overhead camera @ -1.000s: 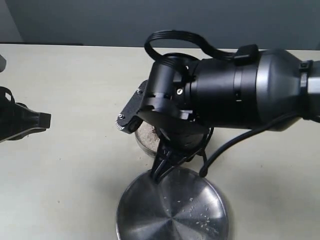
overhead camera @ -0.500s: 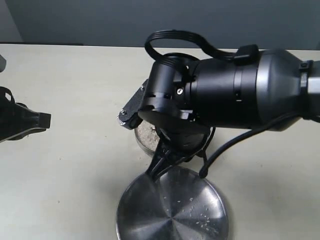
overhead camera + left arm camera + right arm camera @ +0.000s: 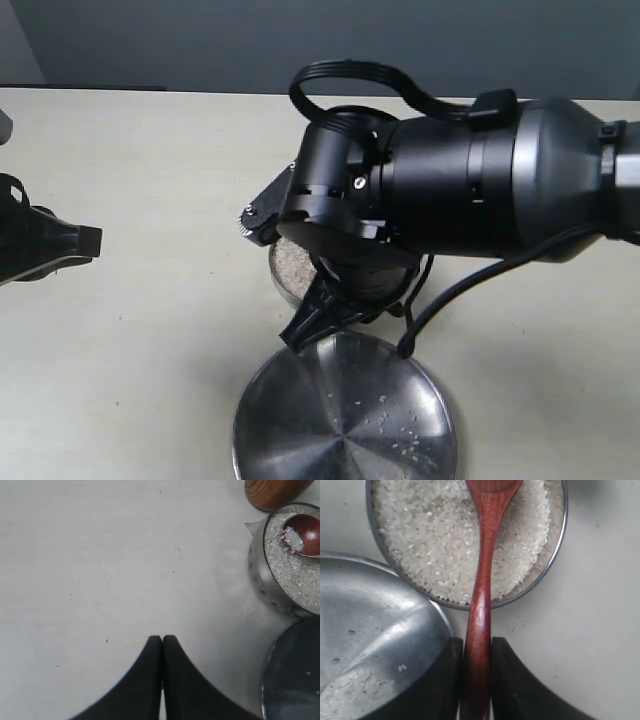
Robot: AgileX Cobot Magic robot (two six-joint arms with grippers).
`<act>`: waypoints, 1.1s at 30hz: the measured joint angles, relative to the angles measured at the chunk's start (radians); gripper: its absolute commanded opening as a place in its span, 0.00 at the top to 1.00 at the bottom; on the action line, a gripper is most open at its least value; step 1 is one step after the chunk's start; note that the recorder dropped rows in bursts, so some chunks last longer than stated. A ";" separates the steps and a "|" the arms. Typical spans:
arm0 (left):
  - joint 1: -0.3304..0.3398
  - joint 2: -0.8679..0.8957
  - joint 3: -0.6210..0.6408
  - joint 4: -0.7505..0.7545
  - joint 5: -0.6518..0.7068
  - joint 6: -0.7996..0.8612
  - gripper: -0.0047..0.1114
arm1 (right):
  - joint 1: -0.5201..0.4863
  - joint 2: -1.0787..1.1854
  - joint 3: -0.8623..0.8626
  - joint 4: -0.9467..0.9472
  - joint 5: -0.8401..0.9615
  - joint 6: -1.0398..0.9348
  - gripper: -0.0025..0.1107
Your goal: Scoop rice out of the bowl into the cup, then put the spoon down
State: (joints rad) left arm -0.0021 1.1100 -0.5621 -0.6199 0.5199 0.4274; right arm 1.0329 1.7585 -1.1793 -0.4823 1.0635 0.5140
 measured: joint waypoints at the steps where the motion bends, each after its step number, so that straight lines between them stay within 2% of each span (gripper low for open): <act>1: 0.000 0.000 0.000 0.000 0.000 0.000 0.95 | 0.000 0.000 0.000 0.000 0.000 0.005 0.98; 16: 0.000 0.000 0.000 0.000 0.000 0.000 0.95 | 0.000 -0.082 0.136 -0.002 -0.146 0.144 0.98; 30: 0.000 0.000 0.000 0.000 0.002 0.000 0.95 | 0.000 -0.116 0.145 -0.102 -0.175 0.266 0.98; 33: 0.000 0.000 0.000 0.000 0.002 0.000 0.95 | -0.049 -0.140 0.145 -0.106 -0.177 0.272 0.98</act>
State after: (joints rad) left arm -0.0021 1.1100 -0.5621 -0.6199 0.5218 0.4274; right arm 0.9842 1.6183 -1.0344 -0.5888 0.8868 0.7861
